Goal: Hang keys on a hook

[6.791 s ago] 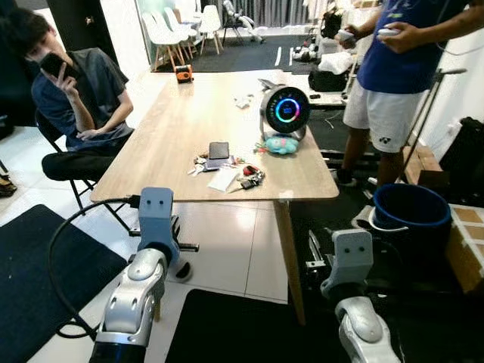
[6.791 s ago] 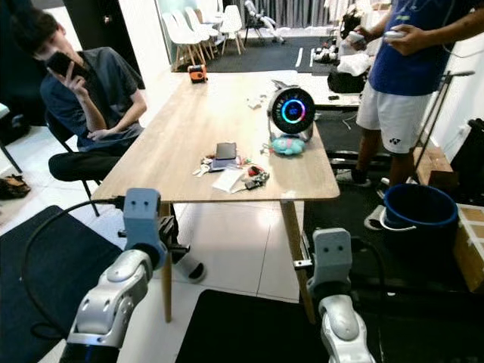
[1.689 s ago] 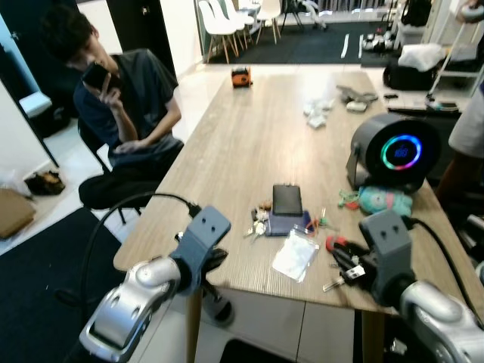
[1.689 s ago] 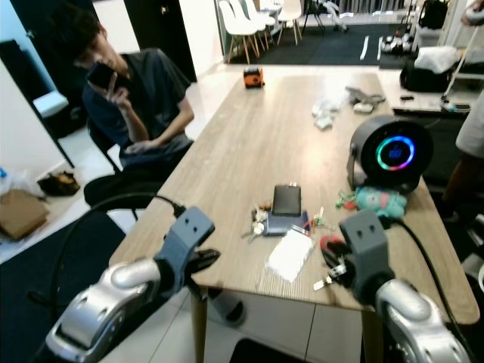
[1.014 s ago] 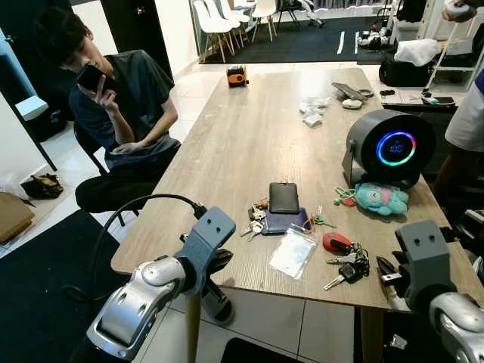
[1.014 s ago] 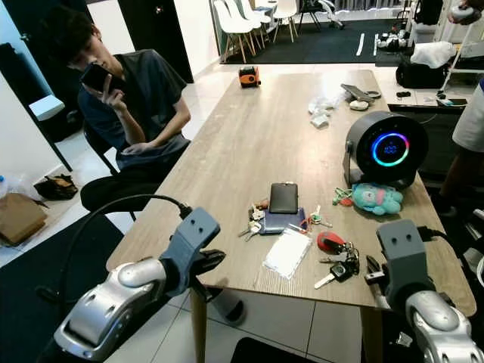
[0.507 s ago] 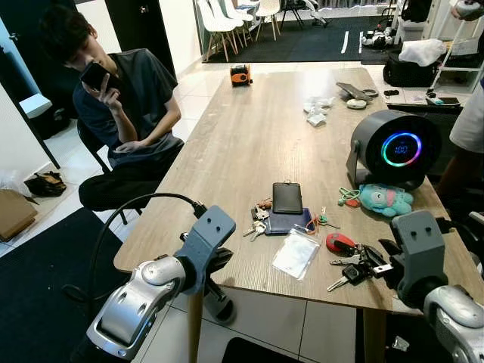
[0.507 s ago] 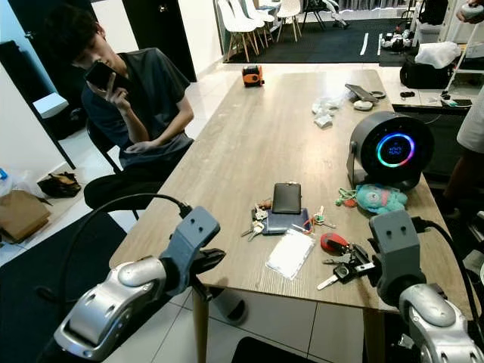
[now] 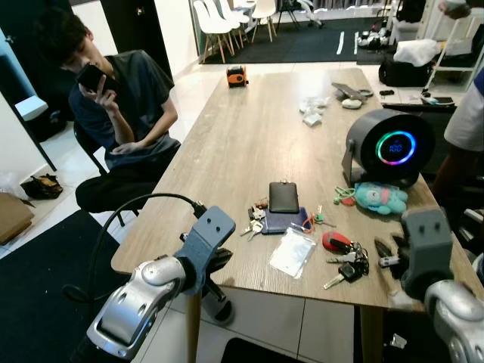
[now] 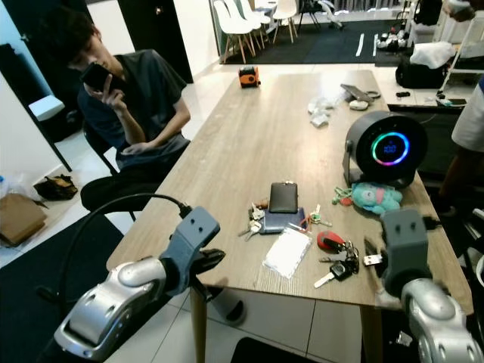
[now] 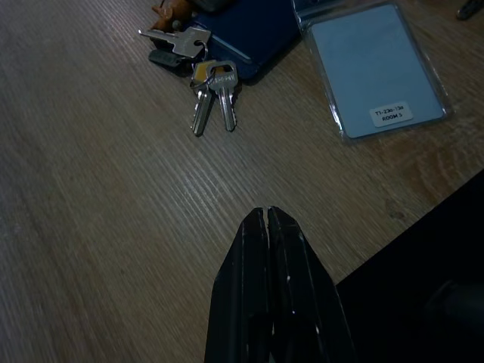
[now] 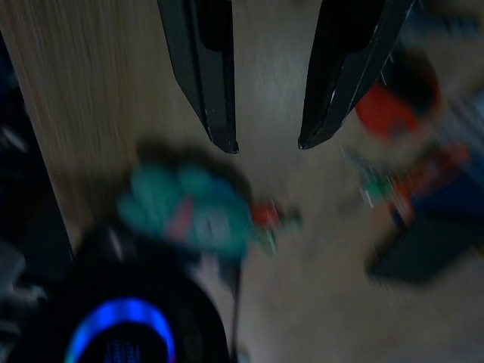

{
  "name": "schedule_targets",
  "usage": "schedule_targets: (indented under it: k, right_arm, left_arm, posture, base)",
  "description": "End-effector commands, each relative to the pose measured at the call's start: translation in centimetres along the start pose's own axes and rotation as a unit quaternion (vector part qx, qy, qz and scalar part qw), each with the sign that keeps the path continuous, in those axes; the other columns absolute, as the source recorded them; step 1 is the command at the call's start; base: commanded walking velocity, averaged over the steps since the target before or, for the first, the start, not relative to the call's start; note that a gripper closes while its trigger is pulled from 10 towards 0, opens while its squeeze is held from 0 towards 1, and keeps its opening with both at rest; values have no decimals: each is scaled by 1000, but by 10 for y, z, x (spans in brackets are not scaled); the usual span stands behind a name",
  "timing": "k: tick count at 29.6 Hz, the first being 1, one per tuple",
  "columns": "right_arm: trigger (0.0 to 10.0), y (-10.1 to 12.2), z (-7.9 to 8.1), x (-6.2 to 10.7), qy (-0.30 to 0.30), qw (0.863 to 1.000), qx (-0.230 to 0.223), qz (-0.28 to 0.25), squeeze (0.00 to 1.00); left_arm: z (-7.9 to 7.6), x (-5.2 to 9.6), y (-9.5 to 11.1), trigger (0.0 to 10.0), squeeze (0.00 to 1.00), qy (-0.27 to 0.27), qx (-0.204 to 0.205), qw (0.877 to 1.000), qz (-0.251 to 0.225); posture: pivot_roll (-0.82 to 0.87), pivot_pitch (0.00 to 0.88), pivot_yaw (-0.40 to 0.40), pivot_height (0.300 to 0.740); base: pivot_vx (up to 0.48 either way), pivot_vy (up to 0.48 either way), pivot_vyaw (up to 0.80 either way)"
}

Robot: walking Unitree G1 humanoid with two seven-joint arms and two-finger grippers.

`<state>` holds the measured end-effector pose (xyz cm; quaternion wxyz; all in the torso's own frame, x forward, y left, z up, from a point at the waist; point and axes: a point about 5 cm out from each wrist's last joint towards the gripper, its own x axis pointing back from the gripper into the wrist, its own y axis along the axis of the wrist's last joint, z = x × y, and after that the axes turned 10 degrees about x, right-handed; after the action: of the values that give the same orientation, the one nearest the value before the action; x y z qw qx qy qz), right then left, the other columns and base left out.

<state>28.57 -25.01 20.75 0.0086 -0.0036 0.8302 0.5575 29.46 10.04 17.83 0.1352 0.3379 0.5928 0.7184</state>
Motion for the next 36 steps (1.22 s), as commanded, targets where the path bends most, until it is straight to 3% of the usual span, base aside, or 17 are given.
schedule_targets:
  k: [1,3,5,10,12,14,16,20,26,29,32,36]
  right_arm:
    - [10000,1,8,-4,11,1000,-11,-6,0]
    - [10000,5,10,-8,14,1000,-18,-14,0]
    - [10000,14,24,-27,25,998,-51,-27,0]
    - [10000,16,31,-34,31,997,-62,-28,0]
    - [10000,15,50,-50,44,996,-79,-22,0]
    - [10000,15,50,-50,44,996,-79,-22,0]
    - [10000,13,66,-60,67,993,-98,-7,0]
    - [10000,9,75,-60,91,990,-106,7,0]
    - [10000,-9,68,-63,69,988,-127,50,0]
    - [10000,-8,74,-66,87,987,-128,52,0]
    - [10000,-2,69,-67,69,994,-77,30,0]
    - [10000,-2,53,-65,27,996,-80,26,0]
  left_arm:
    - [0,-1,1,10000,0,0,0,1000,-2]
    - [0,-1,2,10000,0,0,0,1000,-3]
    - [0,-2,3,10000,0,6,2,1000,-6]
    - [0,-2,3,10000,0,10,3,1000,-6]
    - [1,0,2,10000,0,22,7,1000,-7]
    - [1,0,2,10000,0,22,7,1000,-7]
    - [4,6,-1,10000,0,40,12,999,-5]
    - [6,12,-4,10000,0,51,16,999,-1]
    - [3,15,-9,10000,0,56,26,998,2]
    - [2,14,-9,10000,0,55,28,998,3]
    - [1,14,-9,10000,0,58,30,998,3]
    - [1,14,-9,10000,0,59,33,998,2]
  posture:
    - [-14,154,146,740]
    - [-14,154,146,740]
    - [6,159,135,740]
    - [7,159,133,740]
    - [43,165,112,740]
    - [43,165,112,740]
    - [76,174,90,740]
    - [86,177,81,740]
    - [81,191,67,740]
    - [76,196,62,740]
    - [73,197,58,740]
    - [72,196,58,740]
  base:
    - [0,0,0]
    - [0,0,0]
    - [0,0,0]
    - [0,0,0]
    - [0,0,0]
    - [0,0,0]
    - [0,0,0]
    - [0,0,0]
    - [0,0,0]
    - [0,0,0]
    - [0,0,0]
    - [0,0,0]
